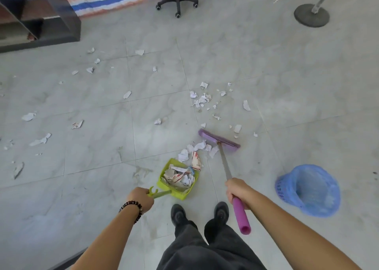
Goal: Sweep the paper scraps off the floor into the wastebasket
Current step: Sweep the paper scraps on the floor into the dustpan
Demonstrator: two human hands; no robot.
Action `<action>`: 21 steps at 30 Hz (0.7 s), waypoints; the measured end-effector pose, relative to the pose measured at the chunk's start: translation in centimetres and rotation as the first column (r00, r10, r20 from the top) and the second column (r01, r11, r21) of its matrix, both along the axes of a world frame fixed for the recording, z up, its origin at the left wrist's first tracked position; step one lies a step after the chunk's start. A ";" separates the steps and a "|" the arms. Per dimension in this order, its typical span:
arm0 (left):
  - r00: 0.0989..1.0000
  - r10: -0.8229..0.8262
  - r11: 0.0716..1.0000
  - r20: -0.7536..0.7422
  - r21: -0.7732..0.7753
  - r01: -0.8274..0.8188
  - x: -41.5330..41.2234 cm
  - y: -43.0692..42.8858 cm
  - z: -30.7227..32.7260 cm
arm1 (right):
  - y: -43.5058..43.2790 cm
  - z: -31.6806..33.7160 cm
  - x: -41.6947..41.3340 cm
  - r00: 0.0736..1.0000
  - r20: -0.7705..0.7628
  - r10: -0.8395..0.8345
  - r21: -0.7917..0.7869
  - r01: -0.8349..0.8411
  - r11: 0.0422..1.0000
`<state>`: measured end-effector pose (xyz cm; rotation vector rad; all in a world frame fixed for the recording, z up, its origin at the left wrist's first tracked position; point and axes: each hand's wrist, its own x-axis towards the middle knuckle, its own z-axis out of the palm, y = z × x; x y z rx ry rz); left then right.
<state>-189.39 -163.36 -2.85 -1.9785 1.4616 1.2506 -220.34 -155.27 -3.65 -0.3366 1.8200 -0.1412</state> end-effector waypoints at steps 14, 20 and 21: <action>0.996 -0.070 0.997 0.060 0.028 0.069 -0.5 -1.8 -0.5 | 4.3 7.7 -2.0 0.710 0.442 -0.548 0.409 0.384 0.828; 1.000 -0.016 0.999 0.016 0.051 0.015 1.4 -1.4 0.1 | 2.0 10.3 -3.3 0.719 0.401 -0.568 0.332 0.464 0.821; 1.000 -0.011 0.999 0.008 0.051 0.011 1.5 -1.1 0.2 | 1.4 10.0 -3.1 0.722 0.404 -0.562 0.315 0.467 0.826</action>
